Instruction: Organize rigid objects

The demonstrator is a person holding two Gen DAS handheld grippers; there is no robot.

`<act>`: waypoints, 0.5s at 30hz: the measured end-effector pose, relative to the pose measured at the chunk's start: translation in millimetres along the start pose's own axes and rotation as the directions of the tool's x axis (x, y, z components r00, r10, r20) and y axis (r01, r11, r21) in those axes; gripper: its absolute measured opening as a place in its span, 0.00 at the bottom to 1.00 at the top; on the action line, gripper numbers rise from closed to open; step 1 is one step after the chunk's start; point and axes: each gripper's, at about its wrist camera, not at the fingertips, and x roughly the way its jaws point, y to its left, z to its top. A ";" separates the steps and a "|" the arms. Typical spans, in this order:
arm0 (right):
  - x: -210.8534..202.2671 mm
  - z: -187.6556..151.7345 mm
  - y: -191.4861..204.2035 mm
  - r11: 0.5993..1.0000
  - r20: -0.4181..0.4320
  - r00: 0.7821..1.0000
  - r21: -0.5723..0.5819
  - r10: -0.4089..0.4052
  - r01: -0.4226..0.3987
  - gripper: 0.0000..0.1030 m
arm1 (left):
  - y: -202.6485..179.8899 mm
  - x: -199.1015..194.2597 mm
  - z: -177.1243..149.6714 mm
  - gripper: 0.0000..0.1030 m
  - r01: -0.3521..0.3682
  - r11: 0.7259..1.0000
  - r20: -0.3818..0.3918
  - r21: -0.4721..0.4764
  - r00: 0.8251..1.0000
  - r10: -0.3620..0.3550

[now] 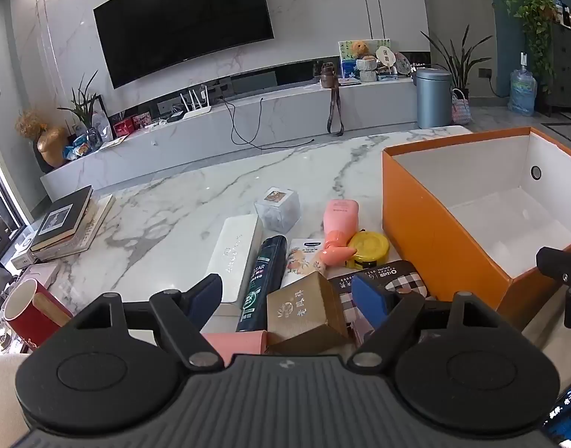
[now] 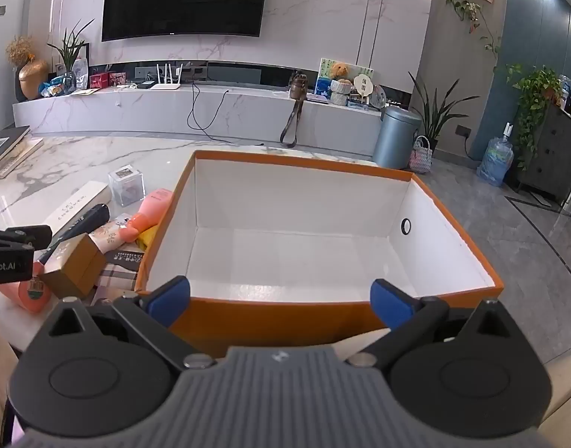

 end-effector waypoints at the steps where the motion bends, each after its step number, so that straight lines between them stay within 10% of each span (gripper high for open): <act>1: 0.0 0.0 0.0 1.000 0.000 1.000 0.000 0.000 0.000 0.98 | 0.0 0.0 -0.1 0.90 -0.005 1.000 0.002 0.004 1.000 0.005; 15: 0.1 -0.2 -0.3 1.000 0.000 1.000 0.007 0.005 -0.005 0.98 | -0.3 0.0 -0.1 0.90 -0.003 1.000 0.002 0.005 1.000 0.003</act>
